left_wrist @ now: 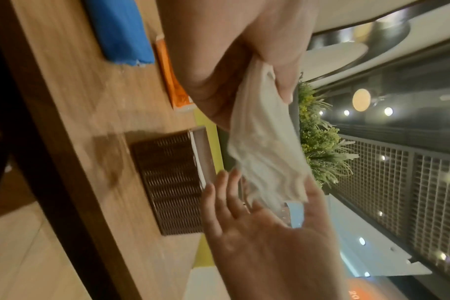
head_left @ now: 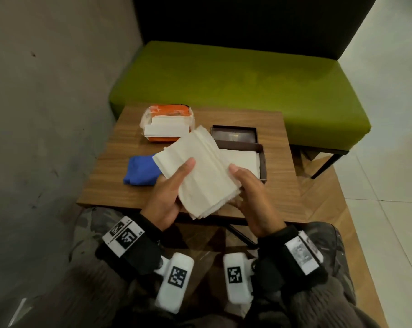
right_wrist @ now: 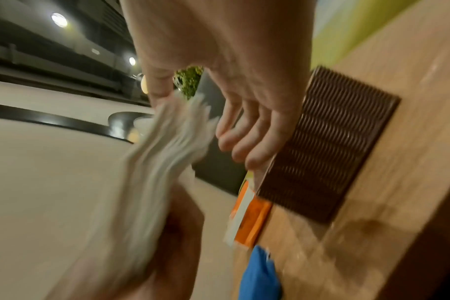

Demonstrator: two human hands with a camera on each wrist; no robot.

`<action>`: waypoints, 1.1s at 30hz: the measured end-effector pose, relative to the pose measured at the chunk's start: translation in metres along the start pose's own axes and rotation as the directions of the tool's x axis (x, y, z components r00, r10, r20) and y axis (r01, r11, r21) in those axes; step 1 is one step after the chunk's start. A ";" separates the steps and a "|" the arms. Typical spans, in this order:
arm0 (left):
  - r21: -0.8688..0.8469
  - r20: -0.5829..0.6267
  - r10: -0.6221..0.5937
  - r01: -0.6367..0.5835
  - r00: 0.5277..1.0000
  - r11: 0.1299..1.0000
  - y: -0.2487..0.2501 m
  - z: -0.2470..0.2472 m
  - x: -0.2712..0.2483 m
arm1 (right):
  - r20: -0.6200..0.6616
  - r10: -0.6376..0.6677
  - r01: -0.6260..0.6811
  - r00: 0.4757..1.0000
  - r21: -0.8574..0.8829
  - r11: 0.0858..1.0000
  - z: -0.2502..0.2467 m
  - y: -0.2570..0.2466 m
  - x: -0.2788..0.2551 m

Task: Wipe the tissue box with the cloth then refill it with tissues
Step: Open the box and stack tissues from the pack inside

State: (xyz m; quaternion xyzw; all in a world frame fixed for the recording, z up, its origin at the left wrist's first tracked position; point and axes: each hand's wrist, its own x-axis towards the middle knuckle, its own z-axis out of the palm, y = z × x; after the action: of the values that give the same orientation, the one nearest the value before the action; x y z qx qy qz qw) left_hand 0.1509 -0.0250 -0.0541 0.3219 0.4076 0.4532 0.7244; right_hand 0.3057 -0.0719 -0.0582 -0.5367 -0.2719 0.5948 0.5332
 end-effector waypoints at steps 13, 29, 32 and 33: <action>0.391 0.189 -0.153 0.069 0.970 0.918 -0.007 0.006 0.004 | 0.233 0.083 -0.050 0.969 -0.145 0.988 0.004 0.004 0.004; 0.282 0.213 -0.355 0.291 0.910 0.914 0.012 -0.007 0.010 | 0.177 0.057 -0.035 0.983 -0.126 0.991 -0.013 -0.003 0.015; 0.298 0.204 -0.350 0.282 0.914 0.912 0.011 -0.008 0.012 | 0.199 0.073 -0.077 0.977 0.011 0.997 -0.018 -0.004 0.017; 0.329 0.185 -0.326 0.254 0.927 0.910 0.010 -0.005 0.012 | 0.214 0.081 -0.092 0.974 0.041 0.995 -0.018 -0.003 0.018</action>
State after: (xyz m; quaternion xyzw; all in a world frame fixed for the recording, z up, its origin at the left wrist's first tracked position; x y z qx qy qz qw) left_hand 0.1454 -0.0098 -0.0520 0.4148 0.4259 0.2313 0.7701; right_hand 0.3259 -0.0588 -0.0665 -0.4682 -0.2884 0.6778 0.4881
